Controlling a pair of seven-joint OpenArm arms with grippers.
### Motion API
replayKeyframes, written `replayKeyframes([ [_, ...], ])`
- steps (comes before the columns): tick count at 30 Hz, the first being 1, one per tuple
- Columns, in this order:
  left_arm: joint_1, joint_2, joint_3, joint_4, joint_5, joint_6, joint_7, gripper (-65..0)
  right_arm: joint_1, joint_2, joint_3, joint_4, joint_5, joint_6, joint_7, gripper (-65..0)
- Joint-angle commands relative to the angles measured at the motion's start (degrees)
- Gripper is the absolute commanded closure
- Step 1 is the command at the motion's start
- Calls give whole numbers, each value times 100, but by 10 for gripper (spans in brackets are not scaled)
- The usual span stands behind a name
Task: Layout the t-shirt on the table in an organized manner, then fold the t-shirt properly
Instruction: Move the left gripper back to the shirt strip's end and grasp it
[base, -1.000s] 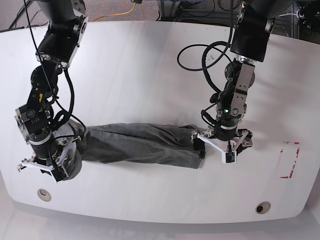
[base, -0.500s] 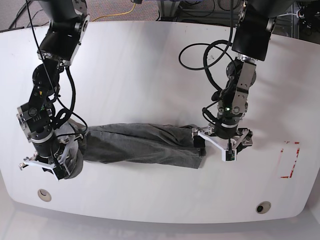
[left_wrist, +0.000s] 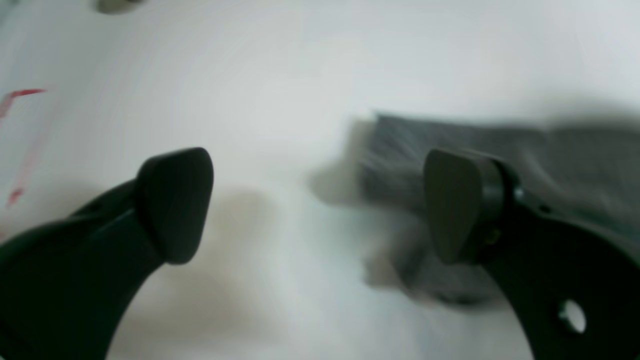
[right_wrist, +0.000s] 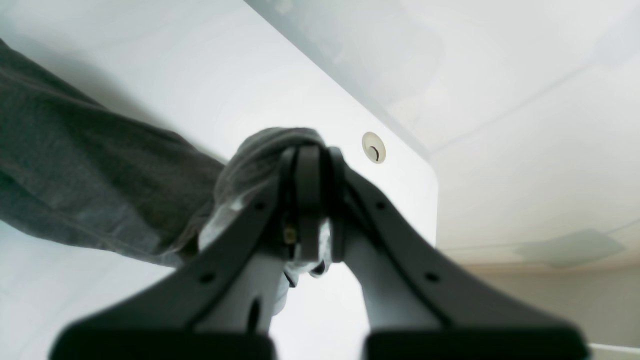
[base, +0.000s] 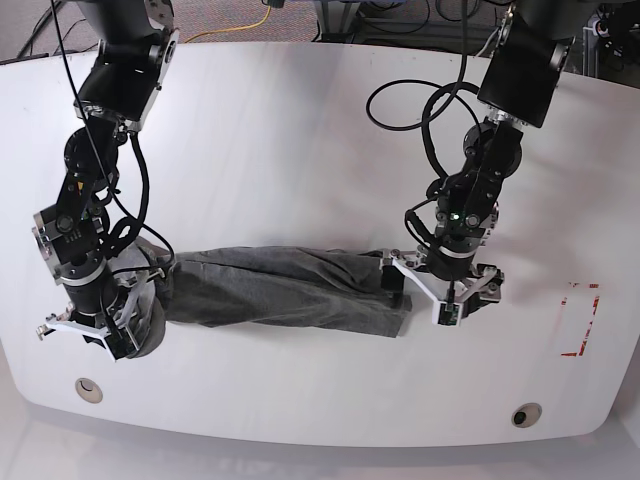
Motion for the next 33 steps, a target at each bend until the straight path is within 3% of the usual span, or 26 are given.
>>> replayKeyframes([
  [1, -175, -107, 165, 125, 61, 59, -160, -650, 127, 64, 8, 127, 30, -53, 139, 0],
  [7, -166, -116, 200, 134, 88, 76, -485, -650, 127, 55, 8, 118, 30, -53, 139, 0],
  [13, -201, -116, 192, 134, 70, 76, -476, -222, 127, 55, 8, 109, 30, -53, 139, 0],
  [16, -219, -116, 192, 134, 61, 76, -151, -68, 127, 55, 8, 109, 30, -53, 139, 0],
  [18, -219, -116, 192, 151, 61, 76, -72, -8, 127, 73, 8, 100, 30, -53, 139, 0],
  [33, -122, -116, 192, 494, 61, 76, -133, -19, 119, 64, -1, 100, 21, -53, 139, 0],
])
